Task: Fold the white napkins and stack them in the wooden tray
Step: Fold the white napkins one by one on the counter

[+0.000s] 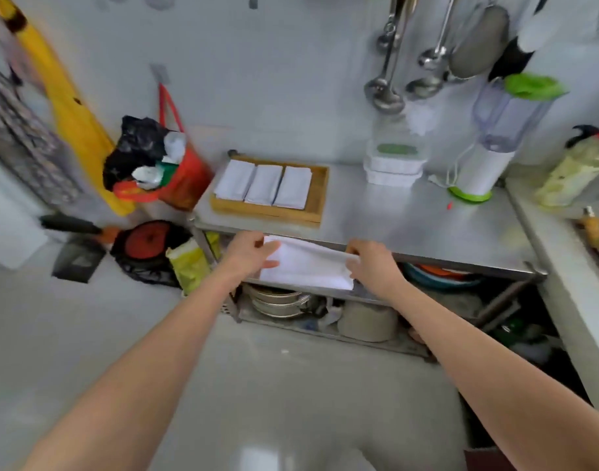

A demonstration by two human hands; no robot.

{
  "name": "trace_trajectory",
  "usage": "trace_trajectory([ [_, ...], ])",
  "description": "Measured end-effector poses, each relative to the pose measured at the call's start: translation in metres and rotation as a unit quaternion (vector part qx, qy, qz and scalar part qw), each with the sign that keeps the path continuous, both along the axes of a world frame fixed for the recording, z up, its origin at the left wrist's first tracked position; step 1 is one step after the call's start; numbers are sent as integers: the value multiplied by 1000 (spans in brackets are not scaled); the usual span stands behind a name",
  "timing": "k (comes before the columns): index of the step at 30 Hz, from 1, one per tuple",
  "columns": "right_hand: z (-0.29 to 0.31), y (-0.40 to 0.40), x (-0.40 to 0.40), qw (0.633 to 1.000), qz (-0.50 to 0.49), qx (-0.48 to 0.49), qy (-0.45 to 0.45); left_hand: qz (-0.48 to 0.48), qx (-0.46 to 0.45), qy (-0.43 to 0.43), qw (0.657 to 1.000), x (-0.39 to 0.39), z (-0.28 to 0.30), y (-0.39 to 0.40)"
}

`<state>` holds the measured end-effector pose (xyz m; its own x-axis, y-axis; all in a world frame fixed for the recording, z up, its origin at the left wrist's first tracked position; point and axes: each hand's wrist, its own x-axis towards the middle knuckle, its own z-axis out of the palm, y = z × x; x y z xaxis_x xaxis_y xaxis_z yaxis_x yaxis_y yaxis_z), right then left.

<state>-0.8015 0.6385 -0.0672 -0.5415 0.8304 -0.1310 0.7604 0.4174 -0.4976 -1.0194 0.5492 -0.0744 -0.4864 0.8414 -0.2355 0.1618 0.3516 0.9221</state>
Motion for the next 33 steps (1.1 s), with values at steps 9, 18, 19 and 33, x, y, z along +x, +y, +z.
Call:
trace_trajectory([
  [9,-40,133,-143,991,128,-43,-15,42,-43,118,991,-120,-2,112],
  [18,-69,228,-200,986,20,-163,30,-52,-71,246,965,-190,-18,276],
  [19,-74,234,-203,981,-18,-188,51,-80,-75,249,962,-195,-22,298],
  [33,-107,262,-229,828,-375,-385,163,-424,-95,338,835,-180,-78,459],
])
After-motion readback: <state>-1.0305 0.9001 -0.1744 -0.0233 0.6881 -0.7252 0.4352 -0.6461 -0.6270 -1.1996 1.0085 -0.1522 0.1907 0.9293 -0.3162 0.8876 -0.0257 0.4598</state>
